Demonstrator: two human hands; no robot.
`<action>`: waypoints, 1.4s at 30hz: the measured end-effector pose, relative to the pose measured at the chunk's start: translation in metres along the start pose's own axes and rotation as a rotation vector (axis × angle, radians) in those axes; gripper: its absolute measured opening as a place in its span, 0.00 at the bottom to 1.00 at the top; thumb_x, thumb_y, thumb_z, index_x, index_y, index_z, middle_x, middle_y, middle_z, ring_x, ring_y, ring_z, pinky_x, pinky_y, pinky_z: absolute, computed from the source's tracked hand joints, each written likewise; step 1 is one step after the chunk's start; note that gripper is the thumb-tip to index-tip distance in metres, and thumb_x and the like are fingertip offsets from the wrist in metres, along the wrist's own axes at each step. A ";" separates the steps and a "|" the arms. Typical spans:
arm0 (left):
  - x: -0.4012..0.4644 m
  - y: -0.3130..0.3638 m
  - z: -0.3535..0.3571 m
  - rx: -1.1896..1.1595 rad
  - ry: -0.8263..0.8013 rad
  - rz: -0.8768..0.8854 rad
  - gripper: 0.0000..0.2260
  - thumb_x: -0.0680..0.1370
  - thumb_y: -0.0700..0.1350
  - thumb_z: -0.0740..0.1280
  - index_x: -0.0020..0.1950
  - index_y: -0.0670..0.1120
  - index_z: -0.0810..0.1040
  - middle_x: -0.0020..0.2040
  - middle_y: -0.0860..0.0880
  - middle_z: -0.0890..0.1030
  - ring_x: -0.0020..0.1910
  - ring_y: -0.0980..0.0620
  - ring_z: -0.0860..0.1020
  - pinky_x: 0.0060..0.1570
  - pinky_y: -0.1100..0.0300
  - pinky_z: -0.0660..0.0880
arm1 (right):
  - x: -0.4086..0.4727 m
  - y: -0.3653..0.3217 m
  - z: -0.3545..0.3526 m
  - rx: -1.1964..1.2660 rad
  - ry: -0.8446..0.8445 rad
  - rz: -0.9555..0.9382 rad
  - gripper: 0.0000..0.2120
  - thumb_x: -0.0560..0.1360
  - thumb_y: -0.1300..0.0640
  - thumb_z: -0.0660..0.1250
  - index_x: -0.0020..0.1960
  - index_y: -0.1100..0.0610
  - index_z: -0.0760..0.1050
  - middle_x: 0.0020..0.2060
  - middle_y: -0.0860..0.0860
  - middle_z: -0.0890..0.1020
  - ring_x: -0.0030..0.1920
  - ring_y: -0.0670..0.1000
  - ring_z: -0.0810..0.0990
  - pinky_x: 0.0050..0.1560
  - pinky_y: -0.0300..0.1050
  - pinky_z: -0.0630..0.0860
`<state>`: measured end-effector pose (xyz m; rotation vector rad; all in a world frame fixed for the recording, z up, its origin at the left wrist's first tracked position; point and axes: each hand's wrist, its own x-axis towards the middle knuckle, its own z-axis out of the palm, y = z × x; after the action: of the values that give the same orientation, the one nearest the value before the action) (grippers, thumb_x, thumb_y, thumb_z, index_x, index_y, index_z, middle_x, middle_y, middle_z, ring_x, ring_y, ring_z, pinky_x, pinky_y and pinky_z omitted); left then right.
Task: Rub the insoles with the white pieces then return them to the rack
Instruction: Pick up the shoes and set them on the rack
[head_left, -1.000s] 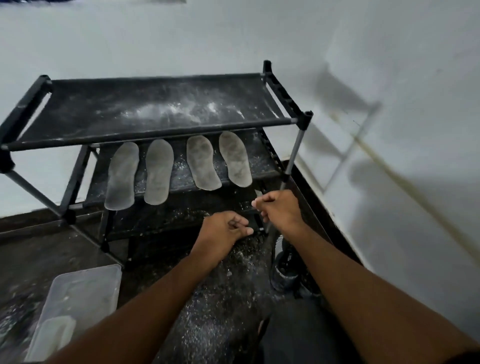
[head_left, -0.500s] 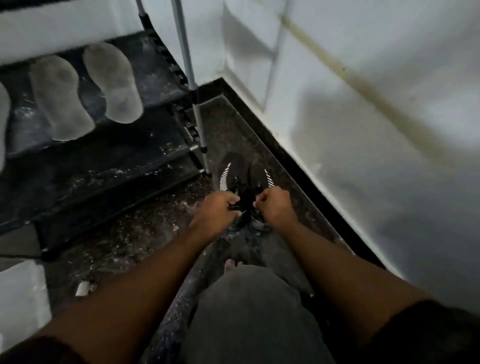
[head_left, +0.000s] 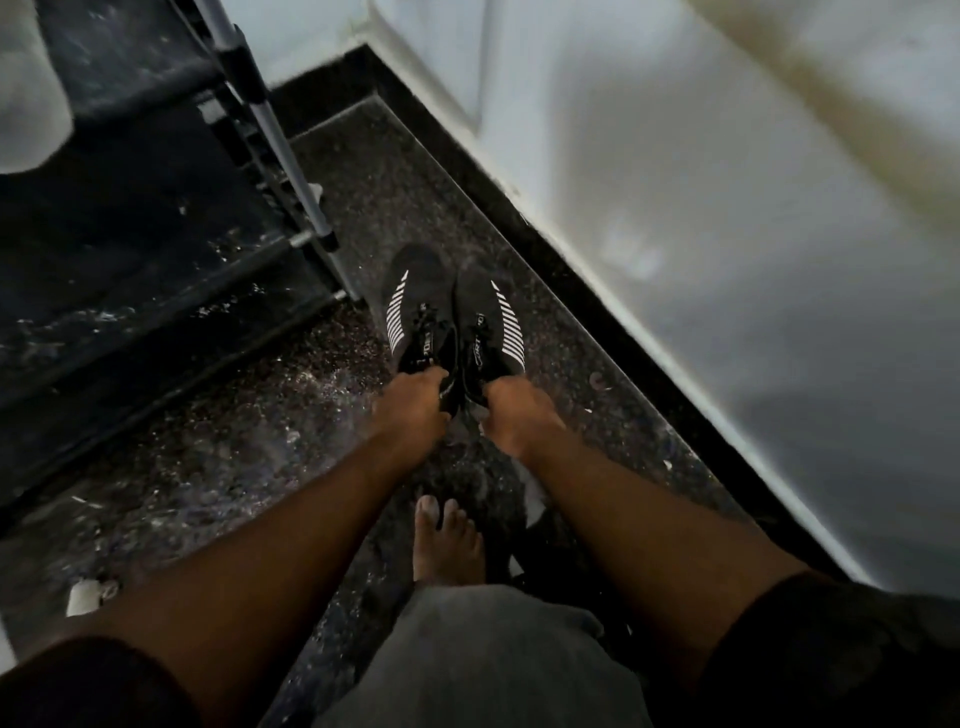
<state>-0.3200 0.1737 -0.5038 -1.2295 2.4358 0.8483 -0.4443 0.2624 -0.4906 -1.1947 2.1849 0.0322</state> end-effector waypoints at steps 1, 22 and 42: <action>0.001 -0.001 0.002 0.010 0.016 0.002 0.24 0.78 0.45 0.72 0.73 0.50 0.73 0.64 0.41 0.79 0.63 0.38 0.78 0.60 0.47 0.76 | 0.001 0.000 0.003 -0.004 -0.014 -0.014 0.15 0.76 0.58 0.66 0.62 0.59 0.77 0.57 0.59 0.80 0.59 0.61 0.78 0.58 0.52 0.77; -0.079 0.022 -0.096 -0.197 0.236 0.127 0.11 0.82 0.40 0.67 0.62 0.46 0.84 0.60 0.40 0.79 0.60 0.41 0.78 0.60 0.55 0.73 | -0.071 -0.041 -0.081 -0.221 0.409 -0.244 0.08 0.73 0.61 0.64 0.49 0.62 0.79 0.46 0.59 0.80 0.54 0.60 0.74 0.52 0.52 0.74; -0.286 0.142 -0.336 -0.090 0.814 0.389 0.22 0.78 0.33 0.69 0.69 0.51 0.81 0.65 0.39 0.73 0.61 0.35 0.77 0.64 0.46 0.76 | -0.244 -0.136 -0.293 -0.206 1.321 -0.472 0.18 0.65 0.62 0.74 0.54 0.64 0.78 0.42 0.59 0.77 0.45 0.60 0.71 0.43 0.53 0.68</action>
<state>-0.2594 0.2143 -0.0458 -1.3346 3.4016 0.6170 -0.3997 0.2734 -0.0880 -2.2172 2.8559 -1.0120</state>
